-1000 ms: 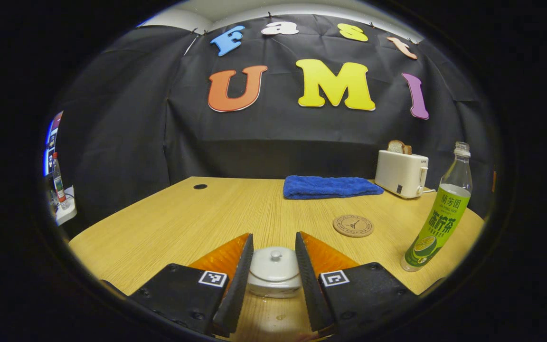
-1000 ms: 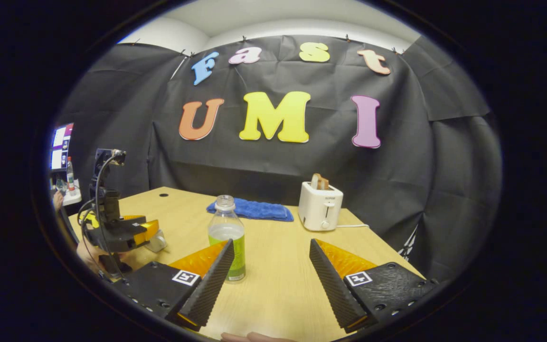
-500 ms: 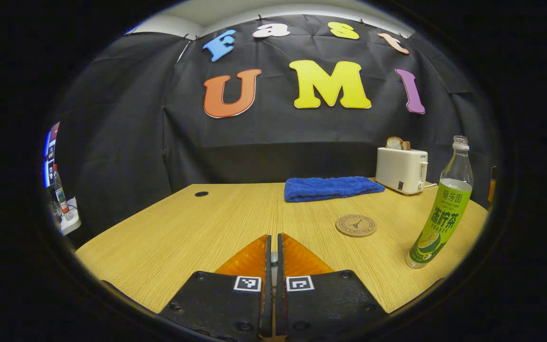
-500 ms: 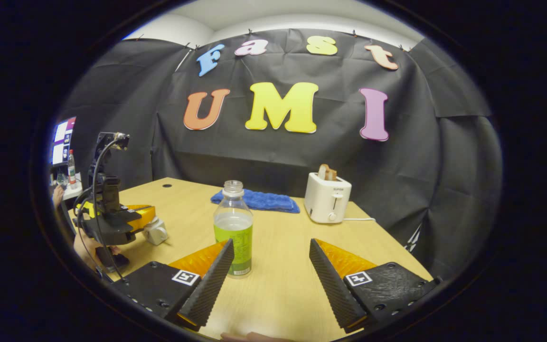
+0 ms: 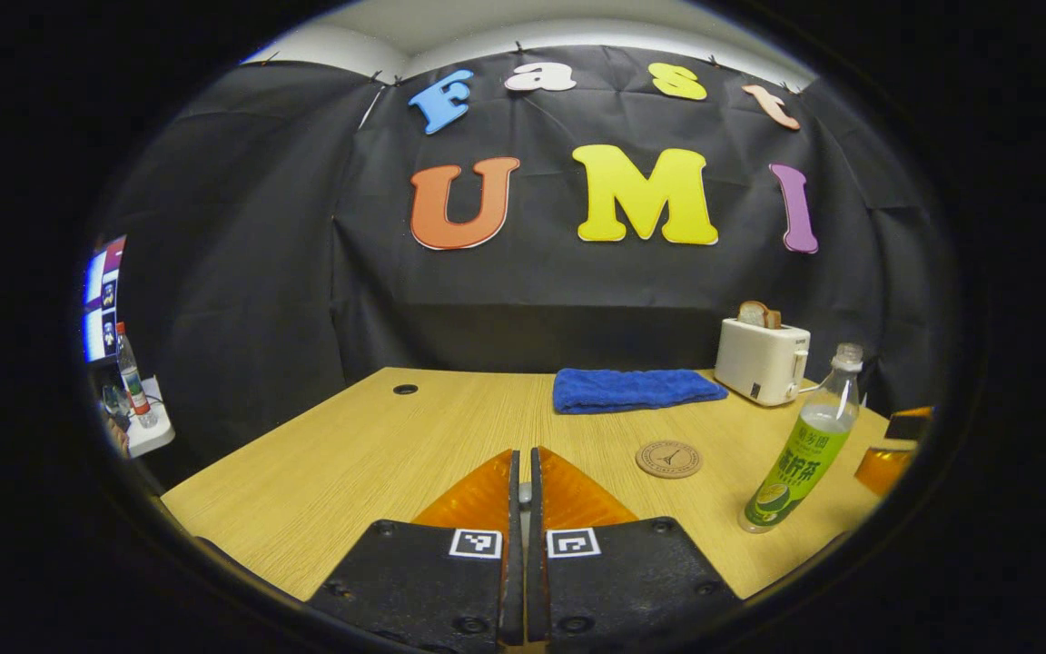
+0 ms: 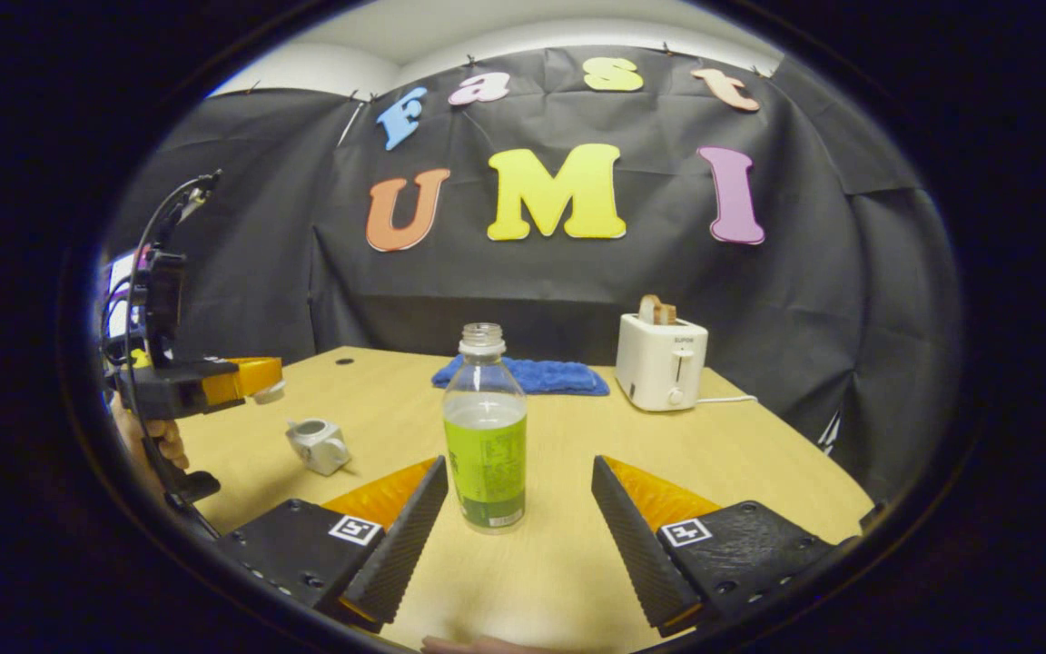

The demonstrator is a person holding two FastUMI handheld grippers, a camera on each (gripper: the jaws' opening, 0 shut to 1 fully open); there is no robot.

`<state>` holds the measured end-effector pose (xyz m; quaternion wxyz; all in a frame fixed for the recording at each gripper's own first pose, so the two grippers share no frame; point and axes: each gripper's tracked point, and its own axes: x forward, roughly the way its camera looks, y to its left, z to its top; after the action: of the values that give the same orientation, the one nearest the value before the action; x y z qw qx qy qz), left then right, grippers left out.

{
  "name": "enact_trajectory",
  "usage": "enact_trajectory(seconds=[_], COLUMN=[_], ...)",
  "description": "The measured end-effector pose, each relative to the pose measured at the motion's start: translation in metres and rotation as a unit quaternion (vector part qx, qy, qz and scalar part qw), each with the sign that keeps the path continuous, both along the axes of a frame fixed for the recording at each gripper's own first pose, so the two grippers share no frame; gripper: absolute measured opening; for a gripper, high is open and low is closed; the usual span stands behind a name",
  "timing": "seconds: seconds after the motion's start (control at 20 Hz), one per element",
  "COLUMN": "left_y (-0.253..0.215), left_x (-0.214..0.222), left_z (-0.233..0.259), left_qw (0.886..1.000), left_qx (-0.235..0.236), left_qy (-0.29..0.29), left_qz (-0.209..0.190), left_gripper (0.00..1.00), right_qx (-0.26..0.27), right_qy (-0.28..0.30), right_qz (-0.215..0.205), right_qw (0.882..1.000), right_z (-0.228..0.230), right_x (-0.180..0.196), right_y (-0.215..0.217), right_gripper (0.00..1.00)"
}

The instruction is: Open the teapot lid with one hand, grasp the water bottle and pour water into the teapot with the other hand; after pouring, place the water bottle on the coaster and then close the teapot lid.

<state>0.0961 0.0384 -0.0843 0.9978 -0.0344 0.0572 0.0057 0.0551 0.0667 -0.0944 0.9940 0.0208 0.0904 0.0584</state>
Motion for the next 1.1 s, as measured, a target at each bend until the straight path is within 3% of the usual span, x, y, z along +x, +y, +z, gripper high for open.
enact_trajectory(seconds=[0.2, 0.35, 0.5, 0.85, 1.0, 1.1], left_y=[0.01, 0.006, -0.005, -0.007, -0.006, -0.005], left_x=[-0.02, -0.035, -0.045, -0.056, -0.057, -0.058], left_z=[0.011, 0.019, 0.031, 0.038, 0.041, 0.04], left_qw=[1.0, 1.0, 0.999, 0.999, 0.999, 0.998], left_qx=[-0.018, -0.01, -0.008, 0.0, 0.0, -0.002], left_qy=[0.01, 0.015, 0.002, -0.004, -0.005, -0.004], left_qz=[0.001, -0.013, -0.035, -0.055, -0.054, -0.059], left_gripper=[0.04, 0.04, 0.04, 0.04, 0.04, 0.04], right_qx=[0.019, 0.01, -0.014, -0.005, 0.001, 0.009], right_qy=[-0.029, -0.023, -0.025, -0.018, 0.005, 0.006], right_qz=[0.001, -0.001, -0.037, -0.032, -0.034, -0.038], right_qw=[0.999, 1.0, 0.999, 0.999, 0.999, 0.999], right_z=[0.001, -0.014, -0.023, -0.031, -0.041, -0.039], right_x=[0.01, 0.022, 0.039, 0.064, 0.074, 0.077], right_y=[0.015, 0.025, 0.018, 0.037, 0.04, 0.039], right_gripper=[0.95, 0.96, 0.97, 0.96, 0.89, 0.79])
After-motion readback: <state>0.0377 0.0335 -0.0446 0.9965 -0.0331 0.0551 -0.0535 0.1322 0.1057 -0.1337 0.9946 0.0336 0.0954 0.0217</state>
